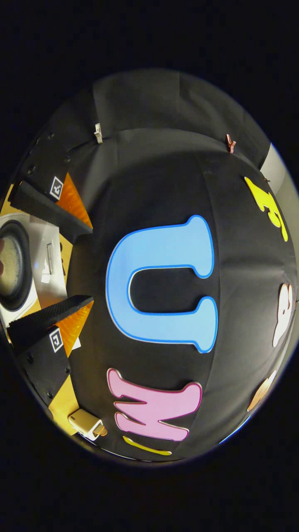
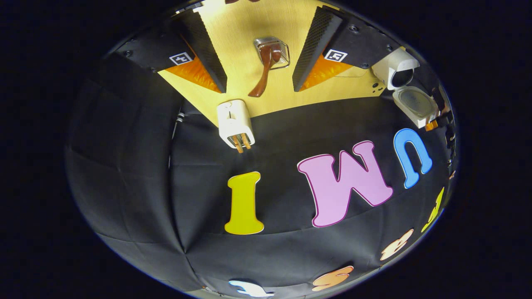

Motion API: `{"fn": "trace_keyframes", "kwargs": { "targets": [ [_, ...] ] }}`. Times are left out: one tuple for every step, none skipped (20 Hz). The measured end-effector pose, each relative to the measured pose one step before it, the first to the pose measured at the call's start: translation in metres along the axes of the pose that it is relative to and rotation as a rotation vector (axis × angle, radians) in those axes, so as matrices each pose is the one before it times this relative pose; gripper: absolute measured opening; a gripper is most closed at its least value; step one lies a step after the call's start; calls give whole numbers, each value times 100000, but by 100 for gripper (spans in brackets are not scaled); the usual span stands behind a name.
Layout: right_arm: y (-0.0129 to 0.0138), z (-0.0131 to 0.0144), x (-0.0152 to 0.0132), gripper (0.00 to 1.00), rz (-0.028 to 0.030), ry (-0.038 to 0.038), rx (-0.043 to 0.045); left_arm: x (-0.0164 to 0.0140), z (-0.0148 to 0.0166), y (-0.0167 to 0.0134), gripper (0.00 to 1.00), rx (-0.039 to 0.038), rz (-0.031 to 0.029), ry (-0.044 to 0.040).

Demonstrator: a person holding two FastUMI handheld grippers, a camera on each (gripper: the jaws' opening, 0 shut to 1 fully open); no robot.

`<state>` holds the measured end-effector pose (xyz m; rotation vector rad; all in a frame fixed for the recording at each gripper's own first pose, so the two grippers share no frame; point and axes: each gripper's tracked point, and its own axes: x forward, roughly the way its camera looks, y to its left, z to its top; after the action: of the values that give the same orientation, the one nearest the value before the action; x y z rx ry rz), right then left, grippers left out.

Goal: Close the left gripper, press the button to open the rice cooker; take a wooden spoon from the chopstick holder with the right hand, scoop a spoonful of rice and pour it into the rice cooker, then put the wooden spoon back into the chopstick holder.

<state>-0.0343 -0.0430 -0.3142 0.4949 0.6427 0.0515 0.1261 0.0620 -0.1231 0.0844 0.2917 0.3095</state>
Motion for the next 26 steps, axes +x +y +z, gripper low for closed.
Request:
{"fn": "trace_keyframes", "kwargs": {
  "targets": [
    [83, 140, 793, 98, 1366, 774, 109, -1165, -1015, -245, 96, -721, 434, 2274],
    [5, 129, 628, 98, 1113, 687, 181, -960, -988, -92, 96, -1205, 133, 2857],
    [143, 185, 645, 99, 1081, 216, 233, -795, -1006, -261, 95, -1657, -337, 2712],
    [119, 297, 402, 99, 977, -31, 244, -672, -1206, -406, 95, -837, -684, 3789],
    [151, 401, 329, 99, 615, -536, 248, -558, -985, -263, 95, 874, -874, 4579],
    [-149, 261, 48, 98, 222, -700, 306, -318, -886, -178, 95, 350, -1207, 4578],
    [101, 200, 1, 98, 46, -600, 497, -247, -1124, -84, 96, -1153, -968, 5186],
    [145, 120, -98, 98, 17, -790, 406, -137, -1179, 79, 97, -2221, -220, 4733],
    [-13, 14, -54, 98, -267, -572, 183, -167, -785, 249, 98, -2748, 602, 4134],
    [79, 114, -329, 98, 4, -423, 16, 272, -500, 145, 98, -1081, 599, 3680],
    [22, -72, -116, 98, -56, -64, -179, 136, -230, -203, 98, 500, 293, 2116],
    [-98, -266, 81, 98, -190, 268, -391, 134, -265, 45, 96, 1597, 591, 2046],
    [-129, -204, 39, 99, -164, 594, -141, 166, -84, 18, 96, 1629, 521, 1897],
    [-116, -193, -57, 98, 46, 648, 445, 165, -399, 8, 97, 382, 315, 2623],
    [-25, -4, 88, 99, 71, 39, 967, 237, -461, -3, 97, -925, 176, 2650],
    [89, 37, 180, 99, 62, -418, 777, 263, -748, -31, 98, -781, 240, 3542],
    [13, 48, 7, 98, 161, 12, 273, 536, -870, -31, 98, 572, -213, 3078],
    [43, -41, -73, 99, 222, 55, -44, 421, -835, 58, 98, 981, -70, 2546],
    [125, -3, 44, 99, 282, 21, -19, 619, -941, -20, 98, 903, 224, 2562],
    [-19, -35, -27, 99, 166, 174, -107, 448, -978, 11, 98, 1109, 198, 2611],
    [-60, -22, -62, 98, 2, 167, -64, 642, -1056, 10, 98, 1362, 407, 2663],
    [-69, -76, -86, 98, -186, 149, -105, 556, -1091, -252, 99, 1184, 528, 1997],
    [-114, -33, -33, 98, -294, 178, -202, 571, -756, -111, 99, 885, 634, 1333],
    [-163, -3, -92, 99, -162, 146, -19, 508, -721, -80, 99, 746, 734, 1332],
    [-160, 41, -75, 99, -327, 24, 189, -40, -5, -79, 99, 703, 1083, -892],
    [-113, 6, -32, 99, -221, -130, 271, 75, 285, 267, 100, -207, 361, -3113]
  ]
}}
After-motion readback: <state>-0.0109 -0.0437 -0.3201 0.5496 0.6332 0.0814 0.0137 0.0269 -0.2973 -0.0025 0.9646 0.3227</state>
